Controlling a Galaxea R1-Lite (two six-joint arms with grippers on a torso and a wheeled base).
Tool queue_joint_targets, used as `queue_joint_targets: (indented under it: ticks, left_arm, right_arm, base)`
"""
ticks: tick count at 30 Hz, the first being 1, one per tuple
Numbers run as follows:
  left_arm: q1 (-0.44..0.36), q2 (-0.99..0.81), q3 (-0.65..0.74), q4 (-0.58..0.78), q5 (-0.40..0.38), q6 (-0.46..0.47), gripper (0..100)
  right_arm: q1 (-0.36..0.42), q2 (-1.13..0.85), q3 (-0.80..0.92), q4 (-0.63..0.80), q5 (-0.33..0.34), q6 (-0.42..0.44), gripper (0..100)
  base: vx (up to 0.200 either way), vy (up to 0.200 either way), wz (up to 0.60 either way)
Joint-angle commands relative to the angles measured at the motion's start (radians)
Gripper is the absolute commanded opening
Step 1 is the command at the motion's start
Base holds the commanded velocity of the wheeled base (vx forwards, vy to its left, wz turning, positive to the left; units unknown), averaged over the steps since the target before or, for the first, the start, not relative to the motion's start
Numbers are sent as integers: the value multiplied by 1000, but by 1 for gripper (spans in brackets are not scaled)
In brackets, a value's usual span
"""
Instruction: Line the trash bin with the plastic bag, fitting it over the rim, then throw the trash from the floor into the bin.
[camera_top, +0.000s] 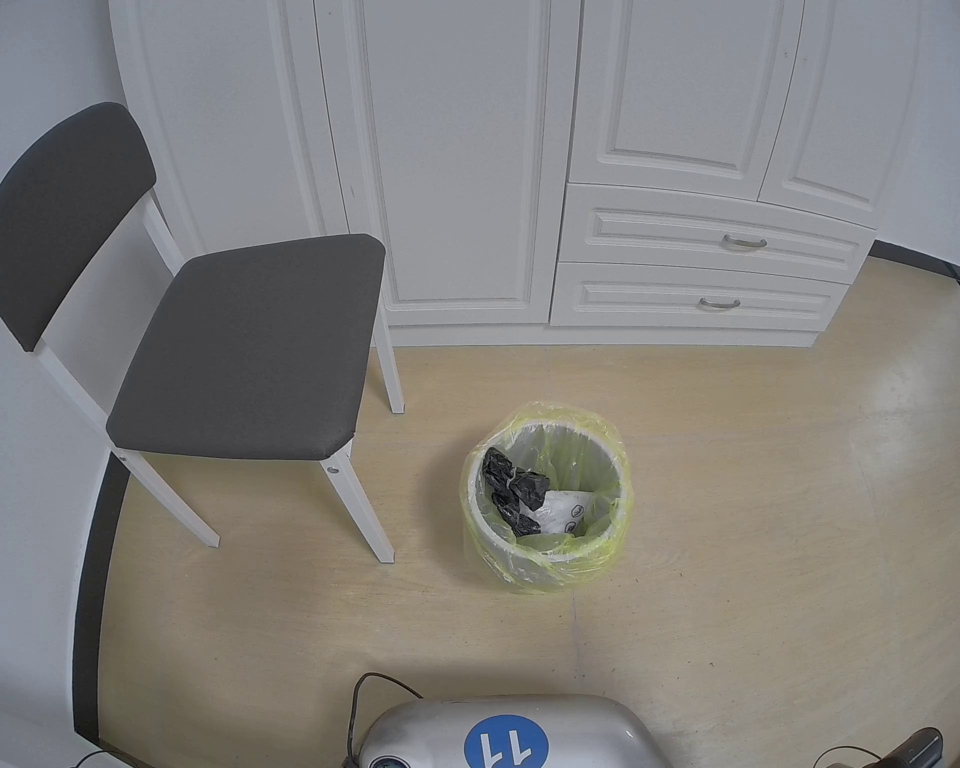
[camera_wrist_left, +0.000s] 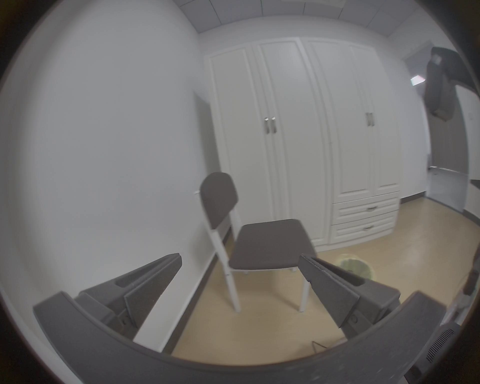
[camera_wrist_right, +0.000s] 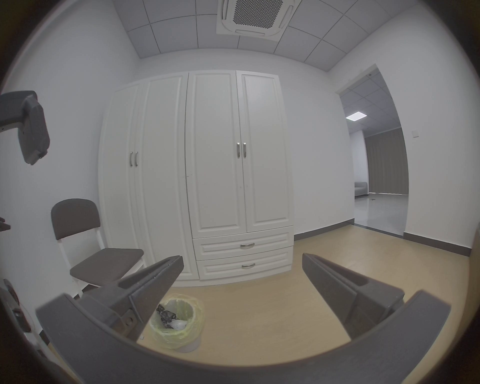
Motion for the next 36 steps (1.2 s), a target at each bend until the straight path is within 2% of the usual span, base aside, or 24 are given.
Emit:
queue_joint_targets:
  ticks: [1,3,7,10,13,14,16,21,25,26,30,36]
  left_arm:
    - [-24,-52,87,-88,-83,-4,100]
    - [-24,-52,102,-117,-85,-4,100]
    - [-23,-52,311,-414,-137,14,100]
    - [-24,-51,395,-533,-185,11,100]
    - [-27,-39,461,-614,-192,5,100]
    - [-27,-39,461,-614,-192,5,100]
    - [-33,-25,513,-648,-195,5,100]
    - [-33,-34,587,-675,-197,5,100]
    - [-32,-34,637,-700,-195,5,100]
    - [-32,-37,683,-692,-197,7,100]
    - [-27,-52,680,-531,-198,-13,100]
    - [-27,-52,683,-548,-198,-64,100]
  right_arm:
    - [0,-11,4,0,-50,-7,100]
    - [0,-11,4,0,-54,-7,100]
    - [0,-11,38,-2,-57,4,100]
    - [0,-11,50,-7,-46,-13,100]
    - [0,-10,61,-46,-27,-56,100]
    - [0,-10,61,-46,-27,-56,100]
    - [0,-10,98,-123,-21,-111,100]
    - [0,-11,156,-284,-21,-159,100]
    - [0,-11,171,-313,-27,-162,100]
    - [0,-11,187,-315,-27,-162,100]
    - [0,-10,268,-333,-26,-166,100]
    - [0,-10,394,-444,-15,-183,100]
  base:
    - [0,0,0]
    - [0,0,0]
    - [0,0,0]
    - [0,0,0]
    - [0,0,0]
    - [0,0,0]
    - [0,0,0]
    - [0,0,0]
    - [0,0,0]
    - [0,0,0]
    - [0,0,0]
    - [0,0,0]
